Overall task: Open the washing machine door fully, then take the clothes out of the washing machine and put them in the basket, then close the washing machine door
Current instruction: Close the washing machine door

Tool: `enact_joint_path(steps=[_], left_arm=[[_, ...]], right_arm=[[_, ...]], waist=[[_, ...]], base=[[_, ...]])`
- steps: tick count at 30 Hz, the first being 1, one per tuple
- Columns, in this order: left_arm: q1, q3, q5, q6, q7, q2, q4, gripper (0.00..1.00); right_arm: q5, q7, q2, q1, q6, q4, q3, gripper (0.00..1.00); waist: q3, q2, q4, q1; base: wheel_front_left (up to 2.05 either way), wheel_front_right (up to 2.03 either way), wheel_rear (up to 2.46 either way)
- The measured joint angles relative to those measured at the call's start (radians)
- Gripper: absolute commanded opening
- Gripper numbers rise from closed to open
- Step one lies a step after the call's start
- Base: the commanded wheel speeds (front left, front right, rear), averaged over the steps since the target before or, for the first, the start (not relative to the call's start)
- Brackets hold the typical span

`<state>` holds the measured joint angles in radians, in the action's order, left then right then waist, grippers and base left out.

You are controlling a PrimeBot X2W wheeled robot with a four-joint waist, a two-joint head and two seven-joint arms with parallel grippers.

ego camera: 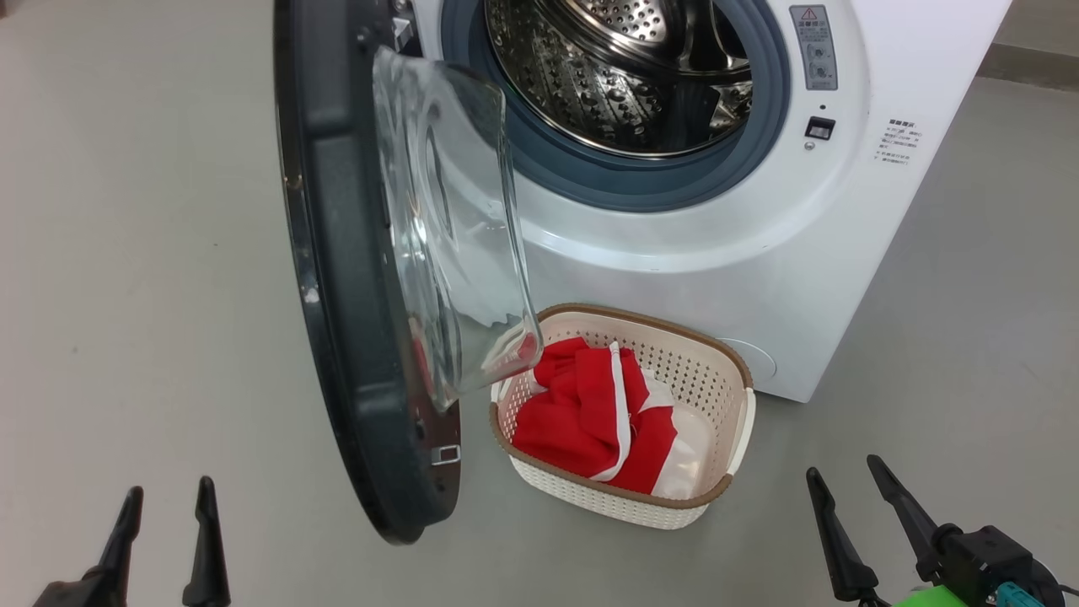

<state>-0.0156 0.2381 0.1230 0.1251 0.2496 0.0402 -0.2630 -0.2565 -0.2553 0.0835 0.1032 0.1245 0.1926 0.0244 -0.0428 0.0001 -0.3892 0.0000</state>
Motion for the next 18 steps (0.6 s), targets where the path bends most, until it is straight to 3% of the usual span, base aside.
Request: enact_joint_path(steps=[3,4,5,6,7,11,18], left_arm=[[-0.001,0.001,0.023,0.000,0.000,-0.001,0.008,1.00],[-0.002,-0.002,0.039,0.000,0.000,-0.001,0.012,0.85],[-0.002,-0.006,0.059,0.000,0.000,-0.001,0.018,0.48],[-0.003,-0.012,0.083,0.000,0.000,-0.001,0.024,0.32],[-0.003,-0.017,0.099,0.000,0.000,-0.001,0.030,0.03],[-0.010,-0.056,0.158,0.000,0.000,0.009,0.059,0.00],[-0.059,-0.127,0.199,0.000,0.000,0.088,0.100,0.00]], right_arm=[[0.000,0.000,0.000,0.000,0.000,-0.001,-0.001,1.00],[0.000,0.000,0.000,0.000,0.000,-0.001,-0.001,1.00],[0.000,0.000,0.000,0.000,0.000,-0.001,-0.001,1.00],[0.000,0.000,-0.001,0.000,0.000,-0.001,-0.001,1.00],[0.000,0.000,-0.001,0.000,0.000,-0.001,-0.001,1.00],[0.000,0.000,-0.004,0.000,0.000,-0.001,-0.002,1.00],[0.000,0.000,-0.009,-0.001,0.000,-0.001,-0.001,1.00]], waist=[[-0.002,0.0000,-0.001,0.0000],[-0.003,-0.0001,-0.001,0.0000],[-0.003,-0.0001,-0.001,0.0000],[-0.003,0.0000,-0.002,0.0000],[-0.003,0.0000,-0.002,0.0000],[-0.006,-0.0001,-0.001,0.0000],[-0.014,0.0000,0.010,0.0000]], base=[[0.00,0.00,0.00],[0.00,0.00,0.00],[0.00,0.00,0.00],[0.00,0.00,0.00],[0.00,0.00,0.00],[0.00,0.00,0.00],[0.00,0.00,0.00]])
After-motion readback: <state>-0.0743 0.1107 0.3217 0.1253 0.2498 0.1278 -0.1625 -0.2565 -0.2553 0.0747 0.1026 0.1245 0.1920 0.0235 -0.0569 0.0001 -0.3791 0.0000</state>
